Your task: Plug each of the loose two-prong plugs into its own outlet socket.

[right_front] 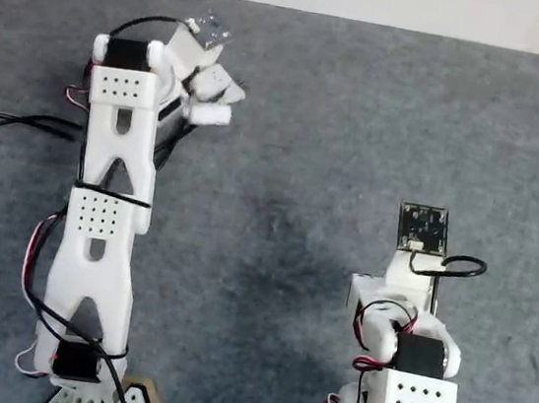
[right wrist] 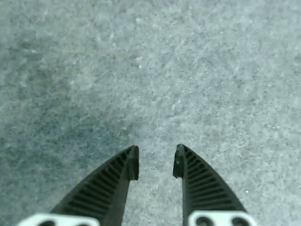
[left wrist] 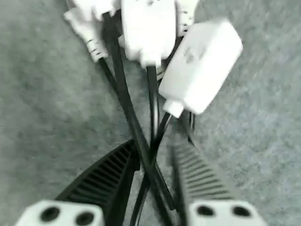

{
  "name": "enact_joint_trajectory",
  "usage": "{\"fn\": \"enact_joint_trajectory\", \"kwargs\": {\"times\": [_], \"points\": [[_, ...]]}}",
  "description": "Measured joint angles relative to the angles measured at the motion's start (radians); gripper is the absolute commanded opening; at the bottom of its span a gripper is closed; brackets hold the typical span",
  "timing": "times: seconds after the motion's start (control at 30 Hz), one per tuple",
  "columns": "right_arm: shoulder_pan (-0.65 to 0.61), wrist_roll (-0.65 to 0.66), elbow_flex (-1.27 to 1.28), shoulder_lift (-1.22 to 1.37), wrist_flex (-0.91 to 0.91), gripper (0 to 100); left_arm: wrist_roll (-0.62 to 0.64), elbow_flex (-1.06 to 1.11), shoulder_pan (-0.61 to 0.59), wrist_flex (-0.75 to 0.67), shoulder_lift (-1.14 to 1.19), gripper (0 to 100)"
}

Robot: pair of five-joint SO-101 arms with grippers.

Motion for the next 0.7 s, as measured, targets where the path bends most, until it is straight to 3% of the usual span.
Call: {"fn": "enact_joint_trajectory", "kwargs": {"times": [0.3, 0.5, 0.7], "points": [[-0.041, 0.000, 0.000, 0.000, 0.000, 13.4, -0.003, -0.026, 0.000, 0.000, -0.083, 22], [-0.043, 0.000, 0.000, 0.000, 0.002, 13.4, 0.012, 0.080, 0.054, 0.002, -0.110, 22], [-0.043, 0.000, 0.000, 0.000, 0.002, 13.4, 0.012, 0.121, 0.143, -0.130, -0.005, 16]]}}
